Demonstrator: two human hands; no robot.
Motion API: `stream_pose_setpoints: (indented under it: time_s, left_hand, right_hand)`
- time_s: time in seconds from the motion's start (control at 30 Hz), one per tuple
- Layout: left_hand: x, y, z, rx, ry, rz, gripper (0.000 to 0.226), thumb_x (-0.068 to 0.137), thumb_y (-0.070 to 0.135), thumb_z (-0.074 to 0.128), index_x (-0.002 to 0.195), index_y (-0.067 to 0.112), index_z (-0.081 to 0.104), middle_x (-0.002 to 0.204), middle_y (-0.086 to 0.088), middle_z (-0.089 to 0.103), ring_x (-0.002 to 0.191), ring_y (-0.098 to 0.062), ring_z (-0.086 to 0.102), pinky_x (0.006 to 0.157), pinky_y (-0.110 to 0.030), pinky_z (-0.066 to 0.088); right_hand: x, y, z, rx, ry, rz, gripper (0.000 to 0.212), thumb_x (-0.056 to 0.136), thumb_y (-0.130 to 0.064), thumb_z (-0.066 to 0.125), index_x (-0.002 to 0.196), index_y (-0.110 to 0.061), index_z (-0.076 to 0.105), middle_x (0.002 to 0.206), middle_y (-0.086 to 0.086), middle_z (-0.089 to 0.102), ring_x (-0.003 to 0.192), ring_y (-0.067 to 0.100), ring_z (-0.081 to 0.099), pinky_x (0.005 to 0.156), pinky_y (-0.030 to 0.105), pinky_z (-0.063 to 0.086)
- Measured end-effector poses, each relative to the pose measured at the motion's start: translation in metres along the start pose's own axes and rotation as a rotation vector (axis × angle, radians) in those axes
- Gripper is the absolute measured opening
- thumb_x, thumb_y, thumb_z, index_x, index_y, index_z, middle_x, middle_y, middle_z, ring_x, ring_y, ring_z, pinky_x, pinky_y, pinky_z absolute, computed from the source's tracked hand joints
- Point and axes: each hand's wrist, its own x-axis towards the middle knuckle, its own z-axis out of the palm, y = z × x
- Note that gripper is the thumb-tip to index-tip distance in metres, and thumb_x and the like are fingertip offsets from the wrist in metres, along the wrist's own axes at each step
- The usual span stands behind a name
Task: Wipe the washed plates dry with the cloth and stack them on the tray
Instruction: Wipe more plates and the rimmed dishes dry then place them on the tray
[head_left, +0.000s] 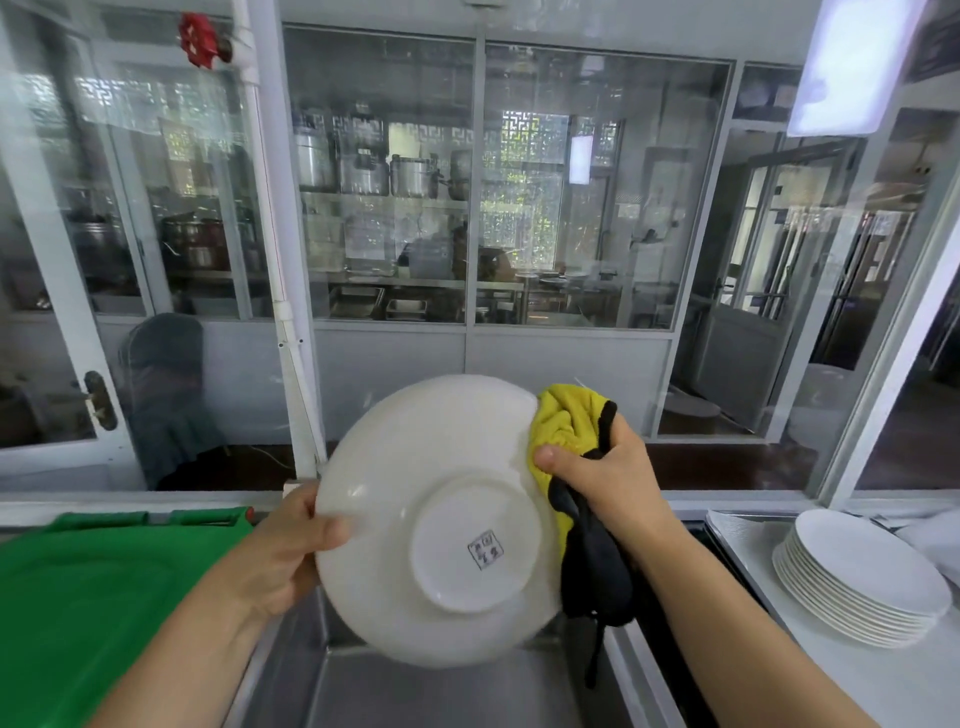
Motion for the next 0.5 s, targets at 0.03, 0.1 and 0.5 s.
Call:
stream_pose_setpoints:
  time_s: [0.03,0.1,0.5]
  left_hand:
    - [0.004,0.006,0.0,0.045,-0.022,-0.011,0.098,0.017,0.03,0.099,0.103,-0.006,0.067,0.097,-0.026,0.069,0.083,-0.036,0.069,0.068,-0.043,0.059]
    - [0.011,0.02,0.007,0.189,-0.056,-0.055,0.096,0.021,0.033,0.099,0.105,-0.002,0.067,0.1,-0.023,0.07,0.086,-0.033,0.07,0.067,-0.04,0.059]
    - [0.016,0.009,0.057,0.303,0.054,0.036,0.044,0.038,0.02,0.084,0.08,0.012,0.076,0.084,-0.015,0.074,0.072,-0.026,0.071,0.057,-0.03,0.055]
  right_hand:
    - [0.0,-0.003,0.0,-0.016,-0.062,0.001,0.048,0.054,-0.021,0.086,0.096,-0.036,0.068,0.09,-0.011,0.073,0.082,0.005,0.07,0.067,0.015,0.052]
    - [-0.001,-0.006,0.002,-0.129,-0.146,0.009,0.062,0.045,-0.032,0.089,0.103,-0.034,0.066,0.097,-0.011,0.073,0.09,0.007,0.069,0.075,0.02,0.054]
    - [0.005,-0.033,0.03,-1.051,-0.352,-0.614,0.079,0.059,-0.057,0.081,0.129,-0.032,0.057,0.124,0.005,0.052,0.102,0.025,0.057,0.083,0.039,0.048]
